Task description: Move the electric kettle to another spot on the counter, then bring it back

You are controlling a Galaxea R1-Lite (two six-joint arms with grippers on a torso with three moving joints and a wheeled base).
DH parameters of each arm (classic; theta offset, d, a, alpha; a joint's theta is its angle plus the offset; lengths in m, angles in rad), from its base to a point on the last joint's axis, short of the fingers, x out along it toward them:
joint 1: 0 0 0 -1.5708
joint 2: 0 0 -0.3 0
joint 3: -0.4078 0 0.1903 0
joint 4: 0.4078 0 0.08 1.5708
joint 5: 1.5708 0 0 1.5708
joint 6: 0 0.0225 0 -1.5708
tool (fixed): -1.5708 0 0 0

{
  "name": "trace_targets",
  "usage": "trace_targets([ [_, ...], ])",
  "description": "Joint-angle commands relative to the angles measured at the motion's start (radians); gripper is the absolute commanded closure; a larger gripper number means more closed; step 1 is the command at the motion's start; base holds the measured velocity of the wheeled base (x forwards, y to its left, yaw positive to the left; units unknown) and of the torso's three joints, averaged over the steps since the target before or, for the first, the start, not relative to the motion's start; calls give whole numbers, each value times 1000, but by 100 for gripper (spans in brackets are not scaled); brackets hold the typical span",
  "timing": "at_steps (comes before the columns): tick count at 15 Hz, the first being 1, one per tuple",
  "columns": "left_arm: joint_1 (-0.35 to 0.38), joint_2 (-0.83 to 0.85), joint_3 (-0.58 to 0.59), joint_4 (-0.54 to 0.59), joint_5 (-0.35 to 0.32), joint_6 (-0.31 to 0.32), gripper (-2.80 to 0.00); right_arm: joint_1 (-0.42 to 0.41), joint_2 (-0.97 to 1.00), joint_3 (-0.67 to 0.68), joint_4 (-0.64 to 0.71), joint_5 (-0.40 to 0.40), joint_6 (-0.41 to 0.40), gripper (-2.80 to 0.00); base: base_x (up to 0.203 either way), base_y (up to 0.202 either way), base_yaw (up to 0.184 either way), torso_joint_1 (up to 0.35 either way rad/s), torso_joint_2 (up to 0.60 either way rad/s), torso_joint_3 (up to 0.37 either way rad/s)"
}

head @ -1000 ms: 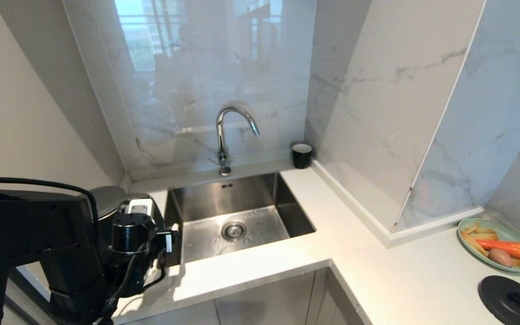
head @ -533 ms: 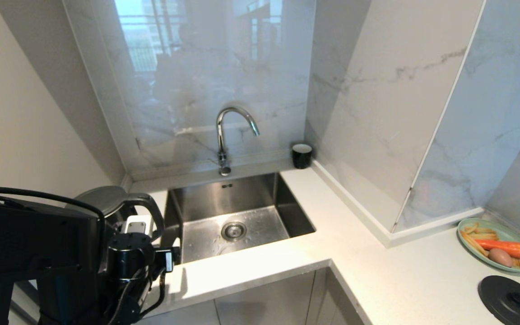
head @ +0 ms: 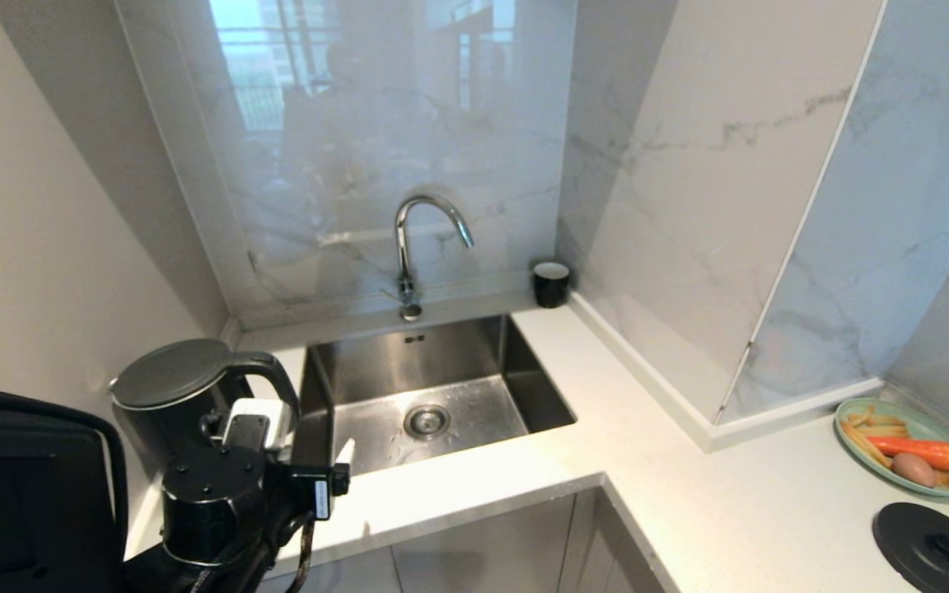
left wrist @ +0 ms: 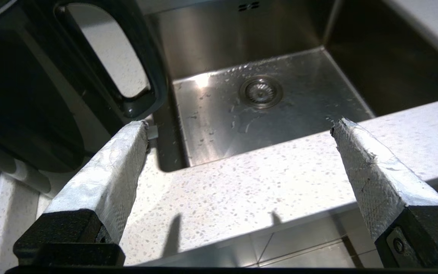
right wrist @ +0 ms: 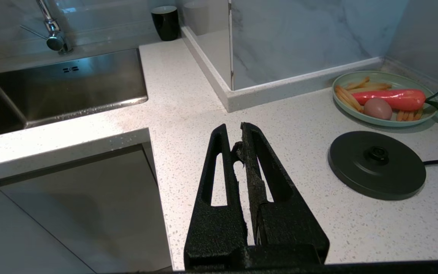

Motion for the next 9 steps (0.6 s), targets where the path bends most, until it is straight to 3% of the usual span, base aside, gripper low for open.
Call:
trace_targets([
  [1, -36, -101, 27, -8, 3, -1, -280, 0, 0, 0, -1, 0, 0, 0, 0, 0, 0, 0, 0, 0],
  [5, -59, -275, 32, 84, 5, -2, -280, 0, 0, 0, -1, 0, 0, 0, 0, 0, 0, 0, 0, 0],
  [9, -77, -474, -8, 330, 21, -2, -280, 0, 0, 0, 0, 0, 0, 0, 0, 0, 0, 0, 0, 0],
])
